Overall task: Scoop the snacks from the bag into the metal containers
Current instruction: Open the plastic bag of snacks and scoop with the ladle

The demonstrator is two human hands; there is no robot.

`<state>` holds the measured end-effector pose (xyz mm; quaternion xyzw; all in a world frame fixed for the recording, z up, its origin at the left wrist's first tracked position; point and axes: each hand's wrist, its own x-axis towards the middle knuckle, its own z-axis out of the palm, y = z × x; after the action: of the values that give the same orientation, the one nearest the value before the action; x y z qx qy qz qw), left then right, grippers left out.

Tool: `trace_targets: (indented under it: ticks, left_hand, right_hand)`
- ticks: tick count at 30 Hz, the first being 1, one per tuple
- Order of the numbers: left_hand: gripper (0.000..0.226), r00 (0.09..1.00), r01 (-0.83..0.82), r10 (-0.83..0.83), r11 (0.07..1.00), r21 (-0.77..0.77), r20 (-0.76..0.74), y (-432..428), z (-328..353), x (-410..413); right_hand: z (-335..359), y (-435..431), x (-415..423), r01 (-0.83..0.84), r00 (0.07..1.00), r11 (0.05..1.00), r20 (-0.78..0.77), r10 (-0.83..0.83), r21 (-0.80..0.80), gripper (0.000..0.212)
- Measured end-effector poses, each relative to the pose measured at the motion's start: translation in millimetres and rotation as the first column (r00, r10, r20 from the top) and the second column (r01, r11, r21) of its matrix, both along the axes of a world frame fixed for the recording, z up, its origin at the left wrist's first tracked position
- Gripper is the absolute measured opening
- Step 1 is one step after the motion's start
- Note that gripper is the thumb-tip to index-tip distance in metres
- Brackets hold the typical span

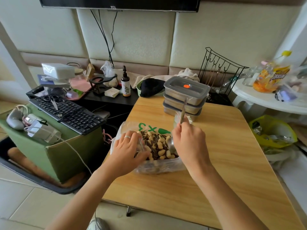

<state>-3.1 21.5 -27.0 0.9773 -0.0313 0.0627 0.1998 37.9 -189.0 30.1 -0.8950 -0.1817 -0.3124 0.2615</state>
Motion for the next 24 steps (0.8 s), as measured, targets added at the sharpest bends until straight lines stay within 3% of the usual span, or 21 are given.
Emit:
trace_targets:
  ticks: [6, 9, 13, 16, 20, 22, 24]
  left_hand:
    - [0.057, 1.000, -0.022, 0.021, 0.999, -0.049, -0.005, -4, 0, 4]
    - [0.068, 1.000, -0.011, 0.010, 1.000, -0.027, -0.013, -3, -2, 4]
    - [0.063, 1.000, -0.019, 0.019, 0.999, 0.026, -0.009, -3, -4, 5]
    - [0.076, 1.000, -0.020, 0.020, 1.000, -0.002, 0.001, -2, -6, 4]
    - [0.066, 0.988, -0.075, 0.080, 0.996, -0.044, 0.129, 3, -5, 1]
    - [0.063, 0.973, -0.126, 0.126, 0.992, -0.012, 0.194, 9, -4, 0]
    - [0.062, 0.974, -0.165, 0.163, 0.986, 0.004, 0.158, 16, -4, 0]
  right_hand:
    - [-12, 3, 0, -0.012, 1.000, 0.995, -0.008, 0.013, 0.101, 0.019]
    - [-17, -5, 4, 0.035, 0.960, 0.946, -0.275, 0.059, 0.322, 0.029]
    - [-17, -18, 15, 0.214, 0.827, 0.839, -0.549, 0.117, 0.501, 0.032]
    - [-16, -25, 16, 0.084, 0.856, 0.852, -0.476, 0.204, 0.517, 0.022]
    - [-18, -23, 13, -0.130, 0.968, 0.959, -0.177, 0.177, 0.251, 0.021]
    - [-20, -18, 15, -0.060, 0.971, 0.961, -0.206, 0.118, 0.269, 0.028]
    - [-17, -16, 16, 0.073, 0.917, 0.934, -0.391, 0.074, 0.350, 0.038]
